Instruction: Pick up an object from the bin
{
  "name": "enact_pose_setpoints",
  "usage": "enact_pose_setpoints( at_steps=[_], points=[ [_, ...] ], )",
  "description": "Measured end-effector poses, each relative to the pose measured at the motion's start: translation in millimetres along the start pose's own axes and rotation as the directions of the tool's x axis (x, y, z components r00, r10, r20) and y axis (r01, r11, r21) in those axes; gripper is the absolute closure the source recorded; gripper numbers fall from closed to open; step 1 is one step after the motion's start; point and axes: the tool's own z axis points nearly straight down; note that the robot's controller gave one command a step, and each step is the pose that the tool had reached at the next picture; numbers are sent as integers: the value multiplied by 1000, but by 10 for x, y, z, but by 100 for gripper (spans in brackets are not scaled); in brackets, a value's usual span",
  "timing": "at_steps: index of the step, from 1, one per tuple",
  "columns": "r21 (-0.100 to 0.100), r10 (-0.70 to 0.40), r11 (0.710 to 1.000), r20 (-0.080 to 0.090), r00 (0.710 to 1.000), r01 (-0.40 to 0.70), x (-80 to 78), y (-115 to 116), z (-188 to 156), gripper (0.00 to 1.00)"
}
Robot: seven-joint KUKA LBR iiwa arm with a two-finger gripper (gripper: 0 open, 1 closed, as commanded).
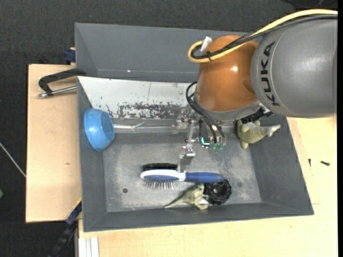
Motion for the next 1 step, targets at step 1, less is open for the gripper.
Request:
enact_pose_setpoints(
  at_steps=[1],
  points=[
    [1,-196,981,17,980,196,459,97,-831,0]
  ],
)
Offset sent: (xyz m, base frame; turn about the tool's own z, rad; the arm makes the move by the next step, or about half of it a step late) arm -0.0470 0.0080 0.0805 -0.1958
